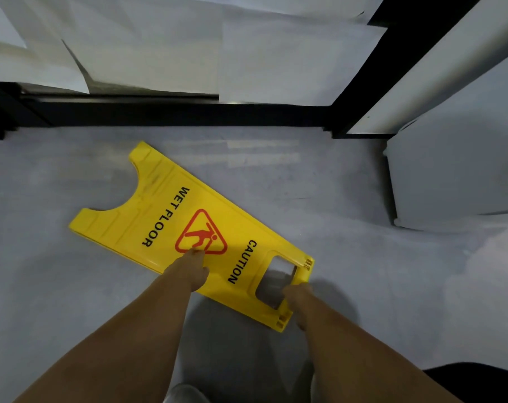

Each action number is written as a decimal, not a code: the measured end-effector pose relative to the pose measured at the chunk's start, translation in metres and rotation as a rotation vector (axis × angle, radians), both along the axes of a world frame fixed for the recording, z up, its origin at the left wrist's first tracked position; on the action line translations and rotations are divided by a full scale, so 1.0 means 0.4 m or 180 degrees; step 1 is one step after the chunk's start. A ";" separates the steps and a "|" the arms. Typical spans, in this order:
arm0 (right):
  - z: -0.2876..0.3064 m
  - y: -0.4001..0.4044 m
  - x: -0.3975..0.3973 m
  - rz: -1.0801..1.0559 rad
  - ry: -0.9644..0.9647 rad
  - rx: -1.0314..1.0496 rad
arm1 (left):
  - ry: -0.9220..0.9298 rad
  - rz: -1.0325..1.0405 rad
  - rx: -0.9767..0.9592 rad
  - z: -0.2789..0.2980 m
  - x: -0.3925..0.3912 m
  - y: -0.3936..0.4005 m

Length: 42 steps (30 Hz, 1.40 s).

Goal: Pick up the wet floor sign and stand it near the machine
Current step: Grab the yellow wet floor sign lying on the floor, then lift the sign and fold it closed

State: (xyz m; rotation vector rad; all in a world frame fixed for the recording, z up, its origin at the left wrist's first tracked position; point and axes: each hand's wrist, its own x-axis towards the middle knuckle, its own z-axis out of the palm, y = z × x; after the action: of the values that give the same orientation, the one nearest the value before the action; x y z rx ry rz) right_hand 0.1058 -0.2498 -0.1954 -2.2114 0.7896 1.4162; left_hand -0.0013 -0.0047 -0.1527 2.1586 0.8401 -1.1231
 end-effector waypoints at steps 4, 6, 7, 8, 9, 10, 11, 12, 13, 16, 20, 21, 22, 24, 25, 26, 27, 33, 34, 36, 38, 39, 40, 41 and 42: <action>0.018 -0.012 0.014 -0.0019 -0.0234 0.0047 | -0.0141 0.0141 0.0345 0.009 0.001 0.001; 0.100 0.015 0.039 0.0429 -0.0683 -0.0124 | -0.0256 0.0156 0.0492 0.037 0.021 0.011; 0.139 0.026 0.060 0.0718 -0.1027 -0.0271 | -0.0284 0.0174 0.0498 0.060 0.040 0.018; 0.180 0.036 0.077 0.0897 -0.1374 -0.0366 | -0.0359 0.0200 0.0472 0.074 0.060 0.021; 0.224 0.049 0.099 0.0990 -0.1758 -0.0310 | -0.0432 0.0251 0.0426 0.099 0.088 0.027; 0.267 0.062 0.119 0.0946 -0.2037 -0.0098 | -0.0602 0.0336 0.0359 0.121 0.117 0.032; 0.308 0.072 0.149 0.0856 -0.2304 0.0250 | -0.0782 0.0422 0.0278 0.158 0.151 0.034; 0.355 0.089 0.178 0.0718 -0.2384 0.0604 | -0.0988 0.0516 0.0174 0.188 0.186 0.037; 0.395 0.106 0.206 0.0616 -0.2381 0.0920 | -0.1186 0.0574 0.0069 0.224 0.222 0.040; 0.526 0.151 0.298 0.0566 -0.2358 0.1494 | -0.1771 0.0698 -0.0036 0.324 0.333 0.060; 0.688 0.206 0.388 0.1116 -0.2525 0.1830 | -0.2286 0.0513 0.0109 0.456 0.456 0.105; 0.723 0.216 0.400 0.1264 -0.2523 0.1915 | -0.2421 0.0462 0.0221 0.486 0.477 0.113; 0.755 0.225 0.409 0.1389 -0.2519 0.2016 | -0.2540 0.0470 0.0294 0.513 0.491 0.121; 0.800 0.233 0.423 0.1577 -0.2548 0.2318 | -0.2797 0.0562 0.0235 0.554 0.509 0.132; 0.817 0.230 0.430 0.1602 -0.2557 0.2504 | -0.2918 0.0609 0.0176 0.567 0.514 0.138; 0.828 0.223 0.438 0.1543 -0.2530 0.2722 | -0.3019 0.0670 0.0148 0.578 0.515 0.143; 0.834 0.212 0.447 0.1407 -0.2442 0.2949 | -0.3114 0.0764 0.0164 0.583 0.513 0.154; 0.794 0.192 0.447 0.0813 -0.1716 0.3348 | -0.3371 0.1389 0.0478 0.621 0.491 0.204; 0.796 0.204 0.437 0.0765 -0.1752 0.3335 | -0.3373 0.1492 0.0511 0.635 0.483 0.205; 0.824 0.232 0.418 0.0780 -0.1921 0.3277 | -0.3362 0.1710 0.0484 0.659 0.462 0.208; 0.870 0.260 0.404 0.0892 -0.2043 0.3176 | -0.3343 0.1903 0.0289 0.692 0.433 0.210; 0.895 0.269 0.396 0.0967 -0.2053 0.3124 | -0.3358 0.1964 0.0181 0.710 0.417 0.212; 0.916 0.278 0.389 0.1031 -0.2053 0.3077 | -0.3379 0.2000 0.0086 0.731 0.402 0.214; 0.942 0.286 0.384 0.1090 -0.2048 0.3033 | -0.3398 0.2046 -0.0008 0.753 0.388 0.220; 0.968 0.294 0.376 0.1144 -0.2071 0.2982 | -0.3397 0.2117 -0.0114 0.784 0.373 0.224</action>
State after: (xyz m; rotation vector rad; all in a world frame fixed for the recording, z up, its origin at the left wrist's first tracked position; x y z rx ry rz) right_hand 0.2564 -0.1322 0.1920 -1.8480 -0.4435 0.8037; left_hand 0.1478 0.0848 0.1608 1.8120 0.8536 0.3464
